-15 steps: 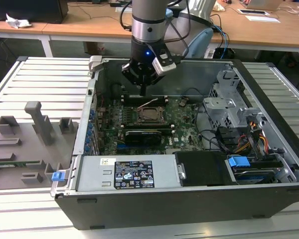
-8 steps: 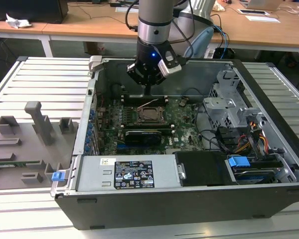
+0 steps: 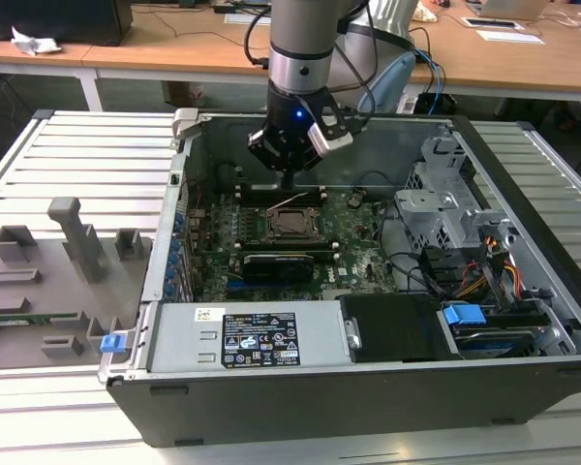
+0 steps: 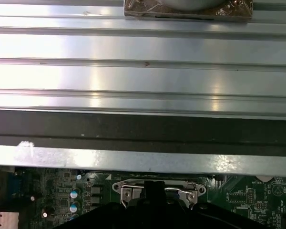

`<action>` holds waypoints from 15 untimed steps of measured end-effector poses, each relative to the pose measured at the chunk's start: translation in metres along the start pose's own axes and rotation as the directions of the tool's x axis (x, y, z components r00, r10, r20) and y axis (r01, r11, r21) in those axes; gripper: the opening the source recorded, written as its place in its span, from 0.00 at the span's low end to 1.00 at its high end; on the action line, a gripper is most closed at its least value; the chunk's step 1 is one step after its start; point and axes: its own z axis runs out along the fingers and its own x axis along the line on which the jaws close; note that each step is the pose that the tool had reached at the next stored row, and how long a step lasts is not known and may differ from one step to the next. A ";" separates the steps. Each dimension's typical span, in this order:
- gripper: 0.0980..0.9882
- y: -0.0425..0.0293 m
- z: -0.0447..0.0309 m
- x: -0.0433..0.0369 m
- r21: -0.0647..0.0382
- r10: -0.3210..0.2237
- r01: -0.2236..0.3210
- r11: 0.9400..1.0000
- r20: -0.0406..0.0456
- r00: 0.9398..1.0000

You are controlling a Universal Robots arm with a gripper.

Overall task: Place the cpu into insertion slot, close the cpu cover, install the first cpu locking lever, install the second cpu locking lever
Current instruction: 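Install the first cpu locking lever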

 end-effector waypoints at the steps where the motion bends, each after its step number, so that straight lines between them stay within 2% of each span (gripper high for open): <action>1: 0.01 -0.0001 0.0009 -0.0001 -0.004 0.000 0.000 1.000 0.000 1.000; 3: 0.01 -0.0002 0.0029 -0.0005 -0.015 0.000 0.000 1.000 0.000 1.000; 4: 0.01 -0.0002 0.0039 -0.0007 -0.017 0.000 0.000 1.000 0.000 1.000; 15: 0.01 -0.0007 0.0126 -0.0083 -0.017 -0.018 0.018 1.000 -0.001 1.000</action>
